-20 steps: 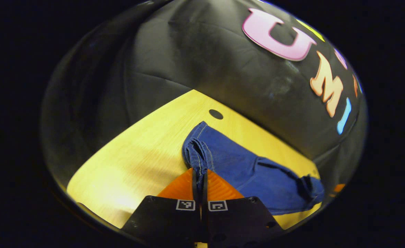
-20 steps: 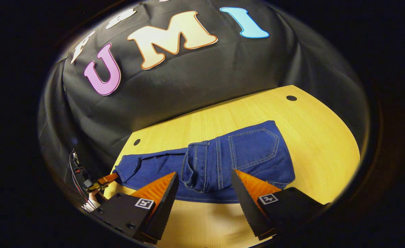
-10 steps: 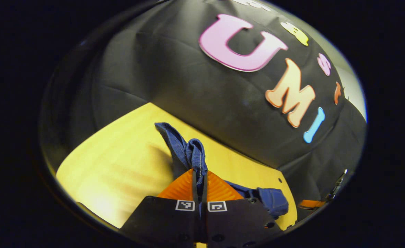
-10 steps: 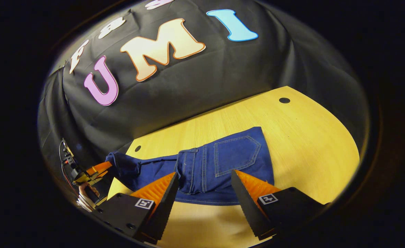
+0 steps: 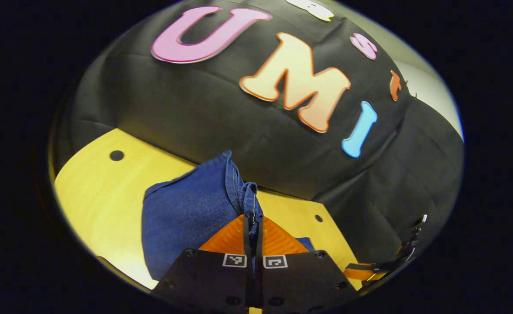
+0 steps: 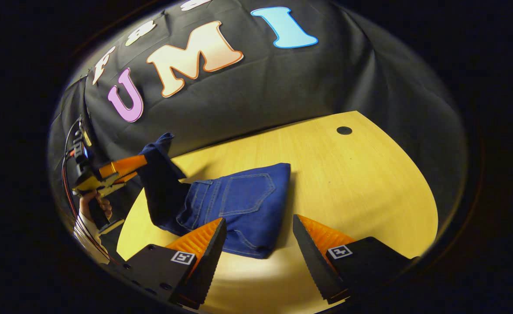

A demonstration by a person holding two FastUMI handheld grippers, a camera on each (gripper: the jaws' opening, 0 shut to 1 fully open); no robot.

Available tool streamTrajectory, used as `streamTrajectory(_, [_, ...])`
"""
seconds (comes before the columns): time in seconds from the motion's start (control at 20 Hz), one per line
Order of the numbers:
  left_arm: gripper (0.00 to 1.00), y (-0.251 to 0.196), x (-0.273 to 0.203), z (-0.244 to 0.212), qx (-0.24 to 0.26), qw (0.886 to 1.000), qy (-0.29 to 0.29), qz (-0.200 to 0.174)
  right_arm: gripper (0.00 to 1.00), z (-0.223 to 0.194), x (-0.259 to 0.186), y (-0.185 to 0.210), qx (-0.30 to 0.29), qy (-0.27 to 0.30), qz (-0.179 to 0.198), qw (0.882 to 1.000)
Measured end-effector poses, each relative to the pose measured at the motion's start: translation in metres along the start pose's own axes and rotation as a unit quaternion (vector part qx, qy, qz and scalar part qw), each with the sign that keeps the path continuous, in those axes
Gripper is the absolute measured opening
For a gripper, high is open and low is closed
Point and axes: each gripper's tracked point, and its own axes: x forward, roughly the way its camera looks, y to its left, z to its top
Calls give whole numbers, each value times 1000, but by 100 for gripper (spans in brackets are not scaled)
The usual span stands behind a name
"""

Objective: Grasp the waist and the cuffs of the jeans and fold them to make the two legs overlap; first hold the waist and fold one-third of the jeans toward the cuffs, then hold the cuffs and fold the remaining one-third in the same direction to finish folding.

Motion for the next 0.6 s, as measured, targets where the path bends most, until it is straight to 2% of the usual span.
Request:
streamTrajectory(0.15, [0,-65,28,-19,26,999,15,-39,94,6,-5,-31,3,-2,-6,1000])
streamTrajectory(0.3, [0,-110,38,-55,48,995,52,-74,94,9,-10,-51,18,-6,-7,1000])
streamTrajectory(0.5, [0,-111,21,-142,154,979,121,-58,94,11,-15,-63,24,-8,-6,1000])
streamTrajectory(0.6, [0,-108,18,-172,208,968,135,-30,94,9,-14,-63,23,-5,-3,1000])
